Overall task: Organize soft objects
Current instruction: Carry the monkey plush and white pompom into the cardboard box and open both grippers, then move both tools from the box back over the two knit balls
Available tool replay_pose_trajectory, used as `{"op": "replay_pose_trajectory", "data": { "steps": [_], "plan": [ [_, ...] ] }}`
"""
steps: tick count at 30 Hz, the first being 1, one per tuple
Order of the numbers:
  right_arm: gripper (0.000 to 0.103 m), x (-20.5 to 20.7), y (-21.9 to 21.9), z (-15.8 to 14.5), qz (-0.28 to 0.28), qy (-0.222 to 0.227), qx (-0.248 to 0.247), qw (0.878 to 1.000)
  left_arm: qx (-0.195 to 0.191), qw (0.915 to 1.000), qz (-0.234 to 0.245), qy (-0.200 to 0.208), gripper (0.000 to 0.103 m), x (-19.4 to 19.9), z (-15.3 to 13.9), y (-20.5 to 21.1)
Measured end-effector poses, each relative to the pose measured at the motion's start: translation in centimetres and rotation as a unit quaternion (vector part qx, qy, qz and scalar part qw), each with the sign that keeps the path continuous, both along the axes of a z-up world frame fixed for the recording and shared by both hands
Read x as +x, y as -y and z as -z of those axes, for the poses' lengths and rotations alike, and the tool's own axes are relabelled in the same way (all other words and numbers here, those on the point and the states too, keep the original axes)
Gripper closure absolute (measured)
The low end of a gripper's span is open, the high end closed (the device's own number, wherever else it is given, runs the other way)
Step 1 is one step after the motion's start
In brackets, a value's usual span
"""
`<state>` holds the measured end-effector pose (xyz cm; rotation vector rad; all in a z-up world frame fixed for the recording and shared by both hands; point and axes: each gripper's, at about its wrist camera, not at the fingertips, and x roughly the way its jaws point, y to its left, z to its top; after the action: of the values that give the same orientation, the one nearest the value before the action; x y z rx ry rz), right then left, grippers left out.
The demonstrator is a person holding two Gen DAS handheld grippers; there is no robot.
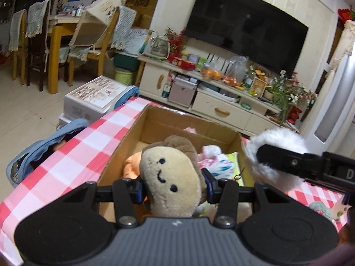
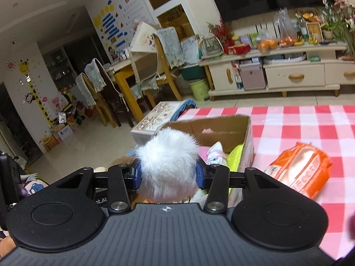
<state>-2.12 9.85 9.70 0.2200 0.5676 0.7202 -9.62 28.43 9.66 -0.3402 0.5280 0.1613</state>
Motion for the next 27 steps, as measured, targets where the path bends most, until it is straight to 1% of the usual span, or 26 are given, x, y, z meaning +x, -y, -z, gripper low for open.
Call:
{"op": "replay_pose_trajectory", "data": {
  "steps": [2,5,6,7,8,9,11,15,20,22,27],
  "plan": [
    [0.044,0.1,-0.5,0.3,-0.002,-0.008,0.000,1.000,-0.003,0.9999,-0.008,-0.007,0.054,0.0,0.2,-0.5],
    [0.033,0.2,-1.1,0.7,0.000,-0.018,-0.003,1.000,-0.001,0.9997,-0.019,-0.014,0.047,0.1,0.4,-0.7],
    [0.023,0.2,-1.2,0.9,0.003,-0.021,-0.002,1.000,0.002,0.9997,-0.021,-0.014,0.042,0.1,0.4,-0.8],
    [0.011,0.1,-1.1,0.9,0.007,-0.023,0.002,1.000,0.005,0.9996,-0.025,-0.013,0.031,0.0,0.3,-0.8],
    [0.006,-0.3,-0.8,0.8,0.014,-0.023,0.007,1.000,0.008,0.9994,-0.032,-0.012,0.027,0.0,0.2,-0.8],
    [0.004,-0.6,-0.6,0.7,0.019,-0.020,0.012,1.000,0.011,0.9992,-0.037,-0.009,0.024,-0.2,0.1,-0.8],
    [0.004,-0.8,-0.1,0.6,0.030,-0.015,0.012,0.999,0.020,0.9990,-0.039,-0.006,0.023,-0.2,-0.1,-0.7],
    [0.003,-0.9,1.1,0.8,0.061,-0.002,0.005,0.998,0.031,0.9988,-0.037,0.000,0.009,-0.1,-0.4,-0.1],
    [0.002,-1.8,3.0,0.7,0.099,0.015,-0.002,0.995,0.053,0.9980,-0.033,0.005,0.008,0.2,-0.9,1.0],
    [0.002,-2.3,3.7,0.5,0.111,0.029,-0.010,0.993,0.050,0.9983,-0.029,0.006,0.006,0.4,-1.0,1.5],
    [0.001,-3.3,5.0,0.4,0.133,0.055,-0.024,0.989,0.054,0.9981,-0.028,0.008,0.003,0.7,-1.2,2.5]
  ]
}}
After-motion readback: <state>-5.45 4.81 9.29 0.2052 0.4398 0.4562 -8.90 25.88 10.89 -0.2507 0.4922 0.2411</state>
